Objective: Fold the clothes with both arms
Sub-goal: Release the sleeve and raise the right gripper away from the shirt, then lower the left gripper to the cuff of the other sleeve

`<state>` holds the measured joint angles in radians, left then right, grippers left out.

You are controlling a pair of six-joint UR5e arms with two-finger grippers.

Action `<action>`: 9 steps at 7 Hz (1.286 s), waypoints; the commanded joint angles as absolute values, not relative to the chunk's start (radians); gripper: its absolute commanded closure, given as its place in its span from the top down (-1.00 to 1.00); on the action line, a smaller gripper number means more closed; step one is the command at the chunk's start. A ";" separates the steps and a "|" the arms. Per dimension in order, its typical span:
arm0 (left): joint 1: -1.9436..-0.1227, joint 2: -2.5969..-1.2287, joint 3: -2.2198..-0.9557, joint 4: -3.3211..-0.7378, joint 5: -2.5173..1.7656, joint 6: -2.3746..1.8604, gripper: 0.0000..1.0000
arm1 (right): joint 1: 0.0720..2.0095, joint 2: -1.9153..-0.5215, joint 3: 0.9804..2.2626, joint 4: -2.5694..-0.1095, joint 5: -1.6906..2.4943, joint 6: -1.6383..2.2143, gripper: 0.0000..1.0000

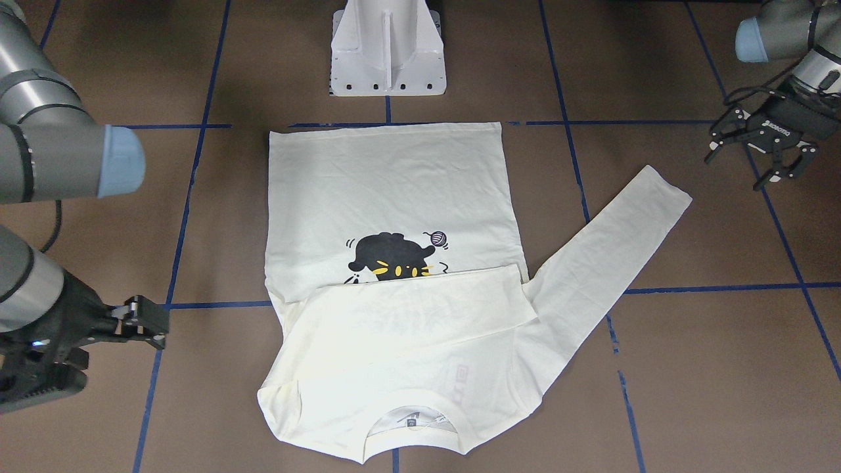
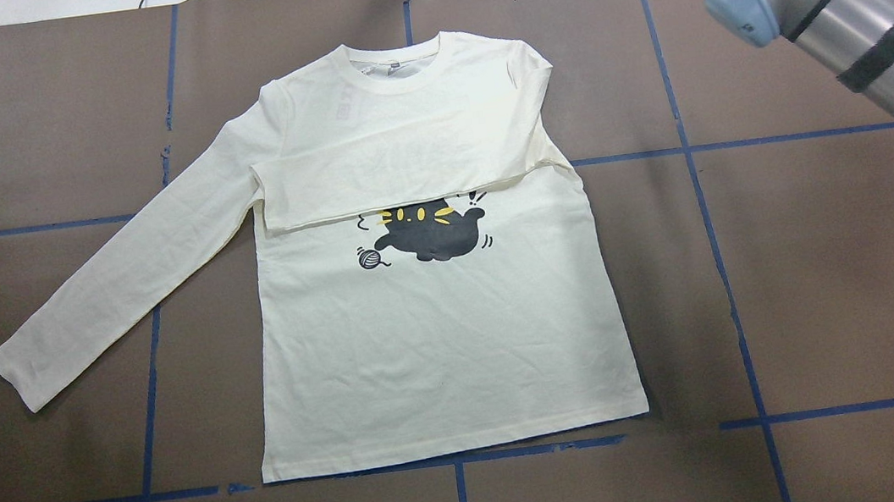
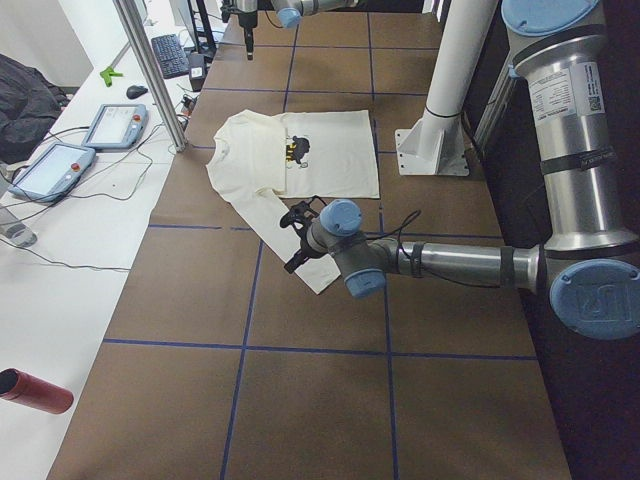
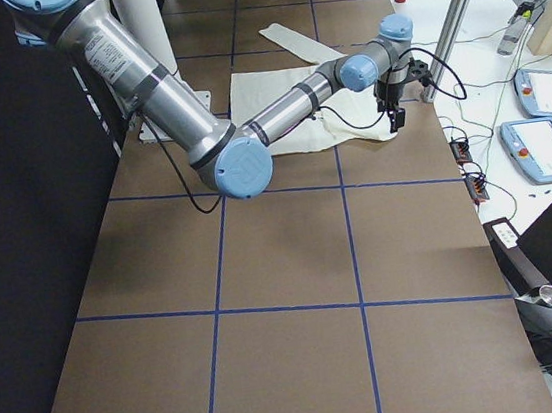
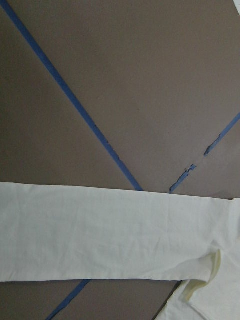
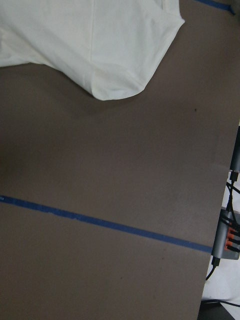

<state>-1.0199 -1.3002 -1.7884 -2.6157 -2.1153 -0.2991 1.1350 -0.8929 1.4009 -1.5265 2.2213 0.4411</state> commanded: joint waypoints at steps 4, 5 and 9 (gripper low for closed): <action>-0.674 -1.264 -1.783 -2.612 -1.852 -0.302 1.00 | 1.167 -1.051 1.528 -1.520 2.235 0.397 1.00; -0.654 -1.266 -1.754 -2.614 -1.812 -0.301 1.00 | 1.167 -1.058 1.534 -1.520 2.235 0.396 1.00; -0.623 -1.267 -1.738 -2.615 -1.790 -0.296 1.00 | 1.167 -1.062 1.534 -1.520 2.232 0.397 1.00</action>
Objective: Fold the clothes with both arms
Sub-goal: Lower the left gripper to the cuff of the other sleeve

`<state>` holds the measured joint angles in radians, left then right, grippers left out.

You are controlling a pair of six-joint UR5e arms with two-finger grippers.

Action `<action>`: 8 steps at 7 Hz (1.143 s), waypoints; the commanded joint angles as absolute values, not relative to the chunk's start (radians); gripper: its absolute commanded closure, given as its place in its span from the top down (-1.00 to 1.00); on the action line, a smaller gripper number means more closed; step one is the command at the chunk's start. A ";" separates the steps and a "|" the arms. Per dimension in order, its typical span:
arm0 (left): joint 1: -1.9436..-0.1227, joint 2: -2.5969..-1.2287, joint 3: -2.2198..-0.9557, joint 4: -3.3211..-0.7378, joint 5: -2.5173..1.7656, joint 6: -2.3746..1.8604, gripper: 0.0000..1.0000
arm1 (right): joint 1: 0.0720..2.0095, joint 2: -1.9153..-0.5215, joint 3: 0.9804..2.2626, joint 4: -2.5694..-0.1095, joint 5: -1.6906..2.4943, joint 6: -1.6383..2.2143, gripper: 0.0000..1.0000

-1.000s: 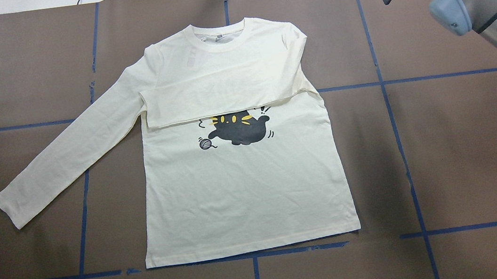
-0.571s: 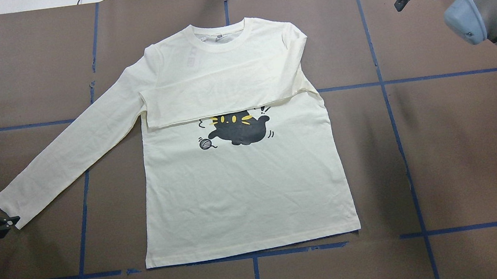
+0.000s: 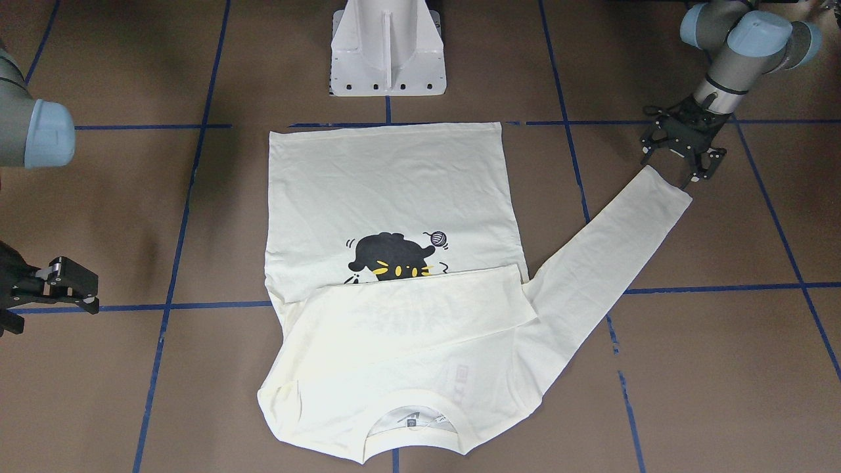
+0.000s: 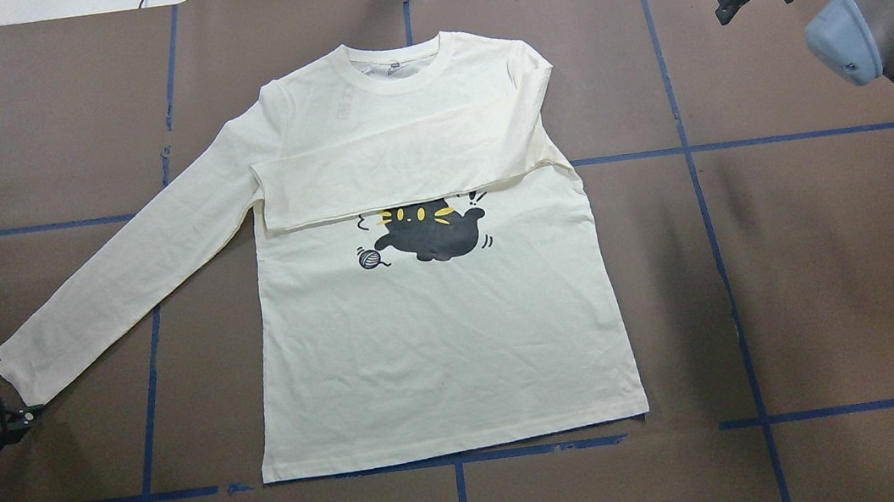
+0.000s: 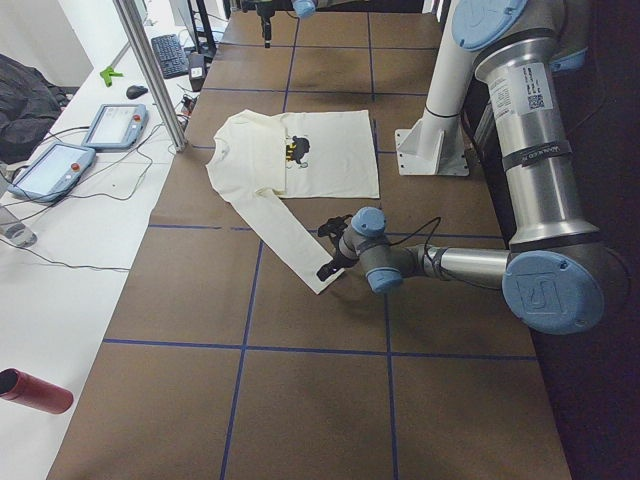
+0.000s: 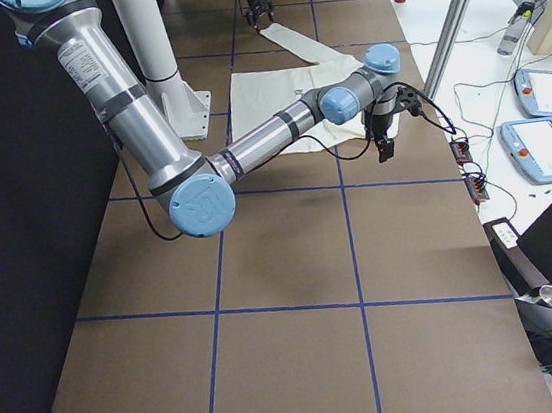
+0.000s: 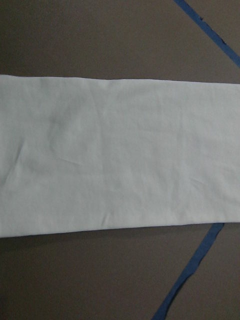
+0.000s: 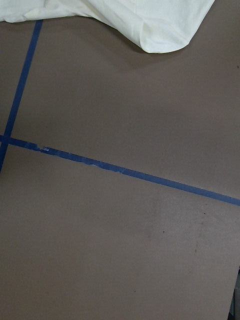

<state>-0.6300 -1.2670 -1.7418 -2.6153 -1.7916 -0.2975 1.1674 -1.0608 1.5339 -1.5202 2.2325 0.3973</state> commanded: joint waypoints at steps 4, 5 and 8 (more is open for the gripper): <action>-0.589 -1.276 -1.730 -2.614 -1.787 -0.298 0.01 | 1.167 -1.072 1.548 -1.519 2.232 0.399 1.00; -0.589 -1.276 -1.730 -2.614 -1.789 -0.296 -0.93 | 1.167 -1.071 1.548 -1.519 2.232 0.399 1.00; -0.610 -1.279 -1.747 -2.612 -1.796 -0.285 -1.00 | 1.167 -1.069 1.557 -1.520 2.232 0.406 1.00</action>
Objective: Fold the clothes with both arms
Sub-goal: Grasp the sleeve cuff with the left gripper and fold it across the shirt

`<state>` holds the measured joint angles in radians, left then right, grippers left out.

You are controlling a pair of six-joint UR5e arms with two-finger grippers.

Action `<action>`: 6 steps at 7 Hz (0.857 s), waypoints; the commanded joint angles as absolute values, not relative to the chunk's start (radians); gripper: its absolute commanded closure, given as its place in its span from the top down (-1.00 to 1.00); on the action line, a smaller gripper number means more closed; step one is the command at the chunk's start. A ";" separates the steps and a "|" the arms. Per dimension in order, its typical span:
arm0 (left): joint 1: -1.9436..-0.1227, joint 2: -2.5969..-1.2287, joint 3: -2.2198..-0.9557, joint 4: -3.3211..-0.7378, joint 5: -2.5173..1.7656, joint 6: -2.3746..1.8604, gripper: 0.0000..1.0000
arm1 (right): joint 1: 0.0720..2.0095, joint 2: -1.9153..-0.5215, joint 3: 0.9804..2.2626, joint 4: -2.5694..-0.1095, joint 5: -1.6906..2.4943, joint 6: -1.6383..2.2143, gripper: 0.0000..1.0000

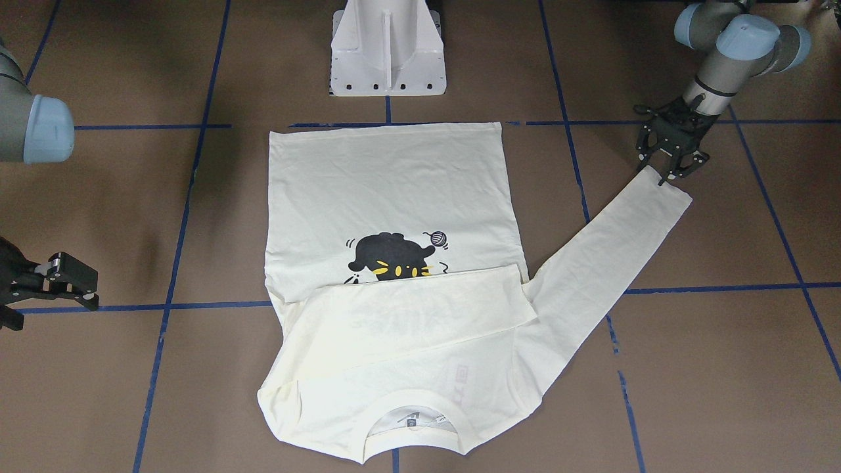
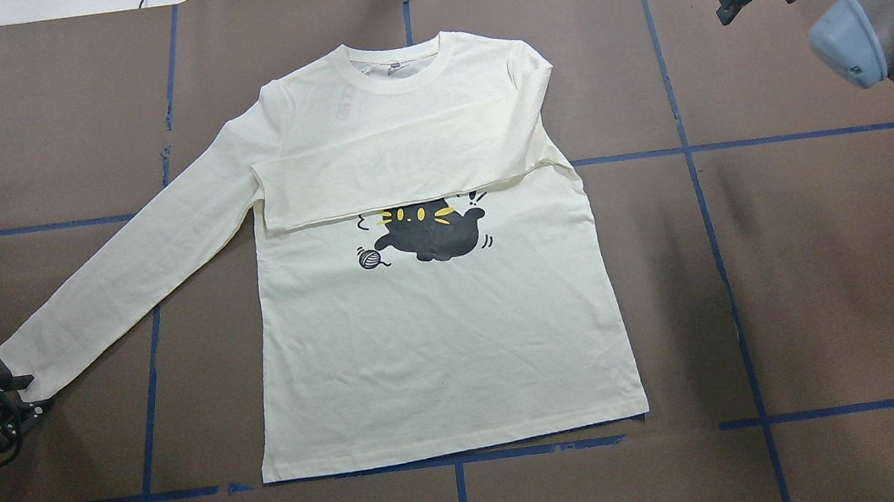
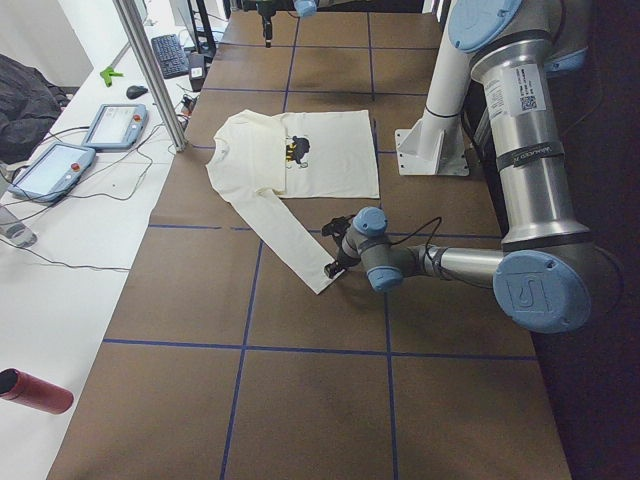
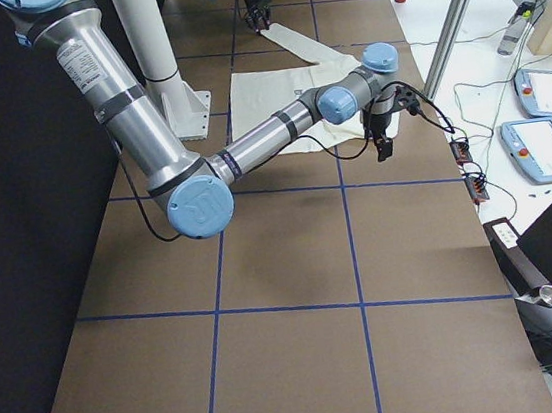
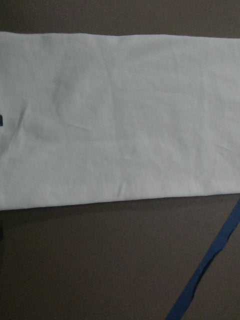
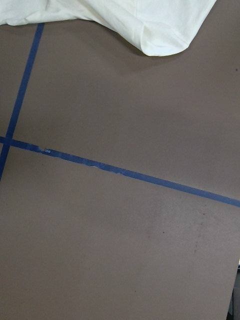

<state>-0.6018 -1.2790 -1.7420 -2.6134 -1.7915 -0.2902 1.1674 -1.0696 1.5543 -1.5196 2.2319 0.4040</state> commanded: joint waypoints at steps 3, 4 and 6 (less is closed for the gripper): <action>-0.656 -1.282 -1.739 -2.611 -1.796 -0.215 -1.00 | 1.167 -1.071 1.563 -1.520 2.232 0.410 1.00; -0.699 -1.317 -1.744 -2.603 -1.798 -0.215 -1.00 | 1.169 -1.077 1.560 -1.520 2.236 0.397 1.00; -0.835 -1.542 -1.735 -2.473 -1.801 -0.215 -1.00 | 1.202 -1.126 1.563 -1.525 2.234 0.317 1.00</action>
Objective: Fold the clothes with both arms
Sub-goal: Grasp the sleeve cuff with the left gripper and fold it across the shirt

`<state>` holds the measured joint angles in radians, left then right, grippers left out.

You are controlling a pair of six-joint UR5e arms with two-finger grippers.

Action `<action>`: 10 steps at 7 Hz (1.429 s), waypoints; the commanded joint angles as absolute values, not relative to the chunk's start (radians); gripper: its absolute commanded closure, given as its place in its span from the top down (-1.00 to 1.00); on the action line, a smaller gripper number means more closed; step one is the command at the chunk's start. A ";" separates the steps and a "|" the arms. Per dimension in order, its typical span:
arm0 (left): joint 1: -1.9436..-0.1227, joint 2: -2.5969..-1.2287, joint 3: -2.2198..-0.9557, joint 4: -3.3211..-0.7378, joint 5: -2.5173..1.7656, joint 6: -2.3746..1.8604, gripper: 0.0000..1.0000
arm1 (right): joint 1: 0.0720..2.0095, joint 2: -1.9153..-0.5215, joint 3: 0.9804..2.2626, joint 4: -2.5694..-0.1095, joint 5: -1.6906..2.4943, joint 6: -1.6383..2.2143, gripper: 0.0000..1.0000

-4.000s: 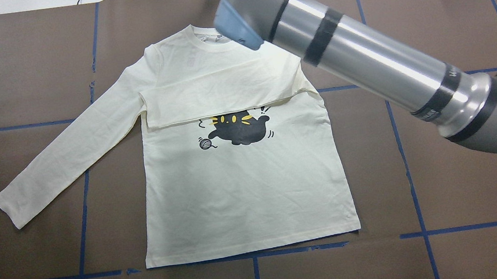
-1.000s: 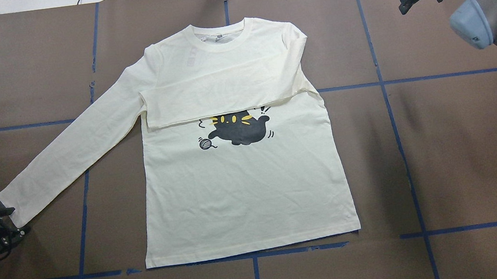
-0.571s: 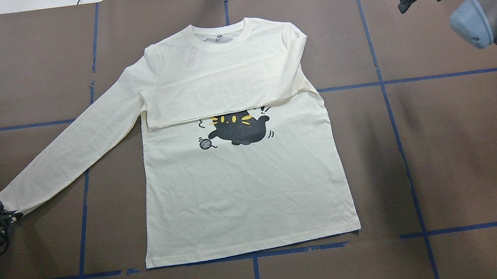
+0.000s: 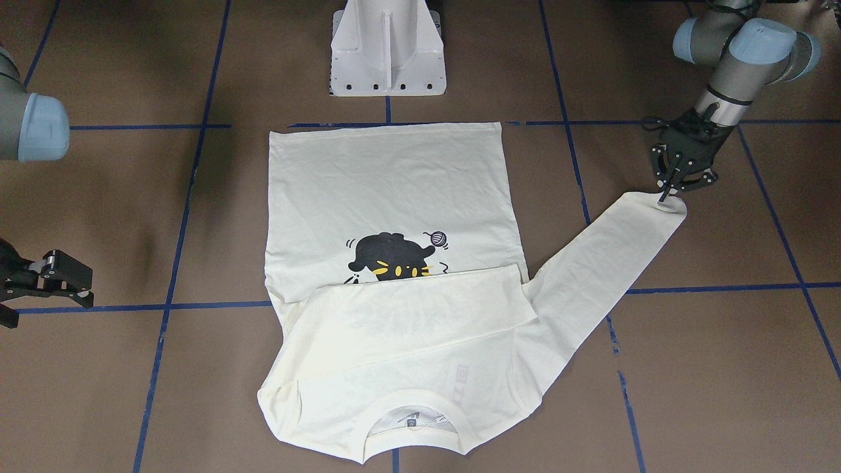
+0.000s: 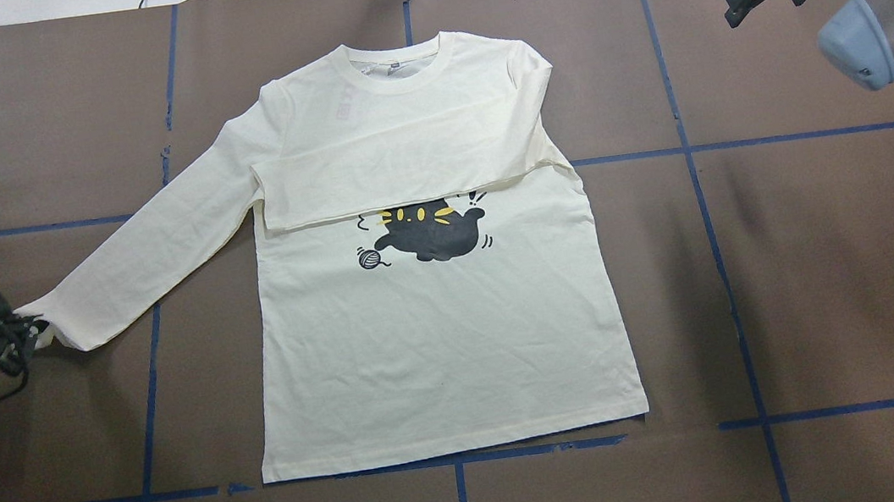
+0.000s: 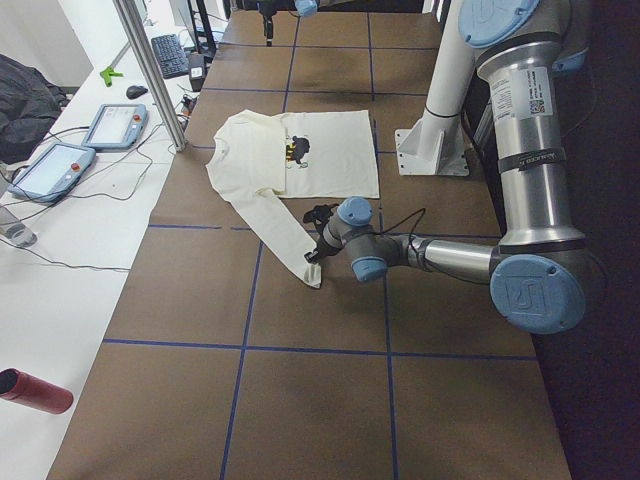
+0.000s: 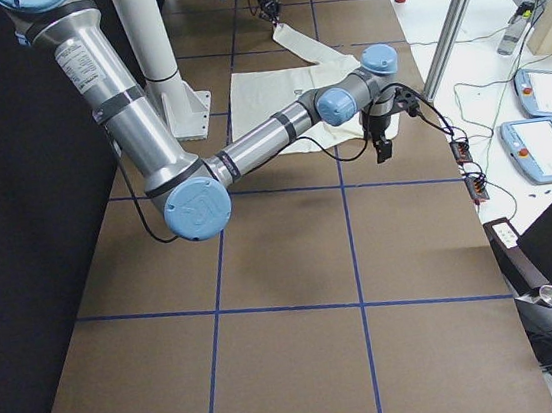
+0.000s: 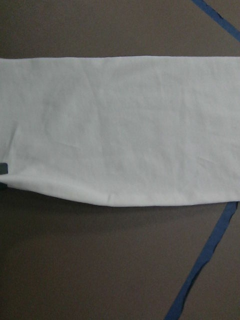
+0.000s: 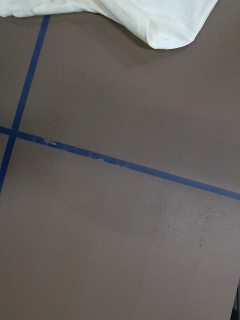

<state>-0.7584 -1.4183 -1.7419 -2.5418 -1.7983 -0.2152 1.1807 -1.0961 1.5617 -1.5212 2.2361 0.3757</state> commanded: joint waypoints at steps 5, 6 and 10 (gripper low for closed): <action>-0.914 -2.108 -1.723 -1.894 -1.795 -0.487 -1.00 | 1.356 -1.290 1.555 -1.525 2.243 -0.041 1.00; -0.908 -2.246 -1.668 -1.820 -1.789 -0.597 -1.00 | 1.358 -1.301 1.560 -1.523 2.241 -0.040 1.00; -0.656 -2.641 -1.409 -1.693 -1.450 -0.788 -1.00 | 1.361 -1.299 1.560 -1.522 2.235 -0.035 1.00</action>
